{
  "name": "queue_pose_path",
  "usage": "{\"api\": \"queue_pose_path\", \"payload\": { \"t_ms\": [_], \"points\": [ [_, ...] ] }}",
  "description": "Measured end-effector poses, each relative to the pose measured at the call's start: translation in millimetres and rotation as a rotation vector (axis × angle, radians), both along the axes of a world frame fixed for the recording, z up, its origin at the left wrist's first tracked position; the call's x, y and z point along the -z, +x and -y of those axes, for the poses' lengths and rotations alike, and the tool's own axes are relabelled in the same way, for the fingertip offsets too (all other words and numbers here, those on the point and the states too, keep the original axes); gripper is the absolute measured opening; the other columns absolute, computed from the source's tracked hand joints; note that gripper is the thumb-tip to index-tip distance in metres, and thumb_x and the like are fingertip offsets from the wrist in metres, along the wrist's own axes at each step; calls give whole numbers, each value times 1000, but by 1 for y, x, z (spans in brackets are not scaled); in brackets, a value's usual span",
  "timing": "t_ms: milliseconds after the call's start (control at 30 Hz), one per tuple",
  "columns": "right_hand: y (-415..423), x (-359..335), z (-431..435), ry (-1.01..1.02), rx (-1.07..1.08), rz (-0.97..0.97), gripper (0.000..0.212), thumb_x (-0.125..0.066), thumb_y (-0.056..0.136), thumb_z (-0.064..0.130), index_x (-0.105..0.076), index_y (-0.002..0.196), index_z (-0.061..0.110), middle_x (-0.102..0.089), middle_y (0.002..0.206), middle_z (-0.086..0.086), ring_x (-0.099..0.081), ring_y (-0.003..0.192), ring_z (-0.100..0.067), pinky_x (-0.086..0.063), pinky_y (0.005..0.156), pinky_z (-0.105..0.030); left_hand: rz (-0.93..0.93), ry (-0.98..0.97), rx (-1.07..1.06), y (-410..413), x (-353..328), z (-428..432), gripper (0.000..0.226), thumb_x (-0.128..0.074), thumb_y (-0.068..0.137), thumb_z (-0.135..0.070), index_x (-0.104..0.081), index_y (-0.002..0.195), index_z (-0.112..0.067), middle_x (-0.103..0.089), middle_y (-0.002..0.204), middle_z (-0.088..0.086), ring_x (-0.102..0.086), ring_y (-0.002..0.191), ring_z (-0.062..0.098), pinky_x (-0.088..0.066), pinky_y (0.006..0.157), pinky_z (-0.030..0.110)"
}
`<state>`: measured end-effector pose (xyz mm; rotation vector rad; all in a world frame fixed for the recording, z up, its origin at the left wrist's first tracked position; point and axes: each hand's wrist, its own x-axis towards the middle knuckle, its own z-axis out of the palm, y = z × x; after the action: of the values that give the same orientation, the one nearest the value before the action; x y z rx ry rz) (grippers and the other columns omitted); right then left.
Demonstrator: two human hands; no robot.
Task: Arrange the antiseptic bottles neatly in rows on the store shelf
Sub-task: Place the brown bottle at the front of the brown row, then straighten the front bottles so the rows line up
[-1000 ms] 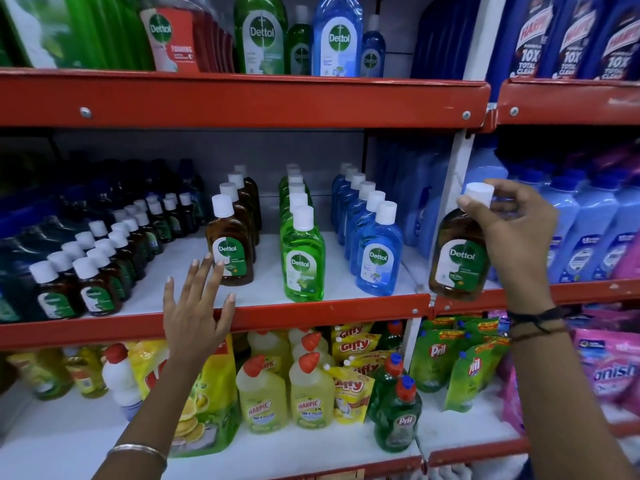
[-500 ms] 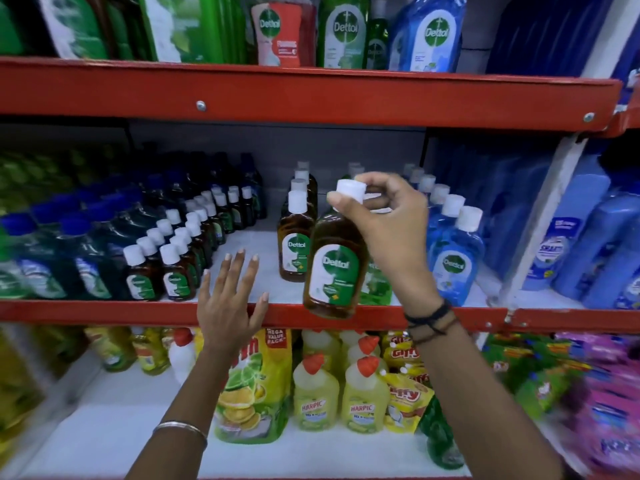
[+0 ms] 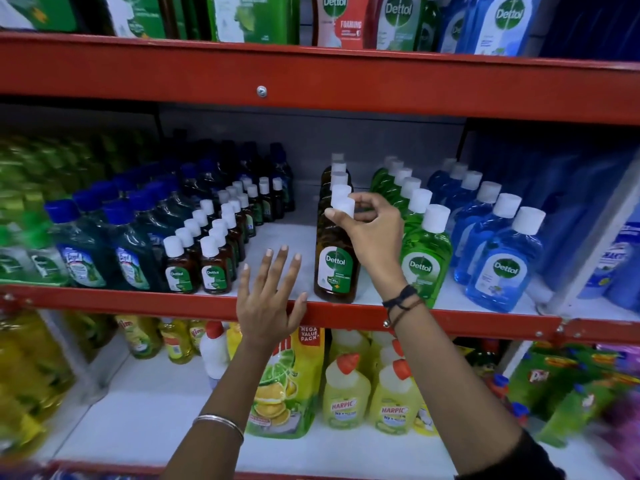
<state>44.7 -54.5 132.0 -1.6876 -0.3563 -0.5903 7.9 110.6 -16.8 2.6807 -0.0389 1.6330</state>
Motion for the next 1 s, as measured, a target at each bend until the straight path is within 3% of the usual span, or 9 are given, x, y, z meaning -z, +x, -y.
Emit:
{"api": "queue_pose_path", "payload": {
  "t_ms": [167,267,400,500,567,667,867,1000],
  "points": [
    [-3,6,2,6,-59,3,40,-81,71,32,-67,106,17,-72,95,4,-68,82,-8,-57,72,-26,-43,-21,13,-3,-1,3,58,-27,100,-51,-30,152,-27,-40,154,4,-34,144,21,-31,111,52],
    [-11,14,9,43,-131,9,42,-71,83,34,-63,119,15,-69,110,2,-65,98,-6,-53,85,-19,-113,-104,47,-9,-10,10,54,-27,100,-48,-36,149,-26,-39,155,1,-35,144,20,-32,112,52],
    [-31,46,20,163,-210,-98,57,-47,88,55,-47,136,24,-54,136,11,-47,119,12,-39,97,-6,-151,-473,273,-19,-29,27,52,-27,100,-50,-26,151,-39,-35,157,-11,-38,141,11,-40,107,46],
    [-42,70,22,237,-258,-226,65,-36,85,62,-41,140,28,-41,150,5,-39,134,-3,-32,114,-29,-230,-837,597,-24,-49,43,53,-22,96,-68,-22,147,-54,-26,156,-28,-30,143,-2,-34,116,43],
    [-46,76,20,291,-313,-268,65,-32,84,63,-44,138,28,-44,148,1,-41,136,-9,-33,115,-34,-310,-982,712,-25,-62,53,55,-20,89,-76,-22,142,-62,-25,157,-27,-28,146,3,-28,120,49],
    [-45,75,19,302,-358,-277,62,-30,83,64,-46,134,32,-47,145,2,-44,133,-11,-35,111,-30,-388,-1076,749,-29,-72,62,49,-20,83,-78,-31,130,-69,-38,151,-17,-38,141,12,-34,117,52],
    [-39,72,25,249,-382,-306,47,-27,74,78,-53,106,56,-57,112,29,-52,108,10,-43,89,-10,-386,-1102,721,-36,-74,66,47,-18,85,-75,-35,128,-68,-45,134,-27,-45,135,10,-38,114,49],
    [-41,69,26,237,-380,-283,41,-26,79,73,-52,107,56,-56,117,25,-52,111,8,-44,89,-8,-375,-1088,709,-36,-72,67,42,-19,92,-65,-35,131,-65,-46,137,-24,-44,136,10,-37,115,49]
  ]
}}
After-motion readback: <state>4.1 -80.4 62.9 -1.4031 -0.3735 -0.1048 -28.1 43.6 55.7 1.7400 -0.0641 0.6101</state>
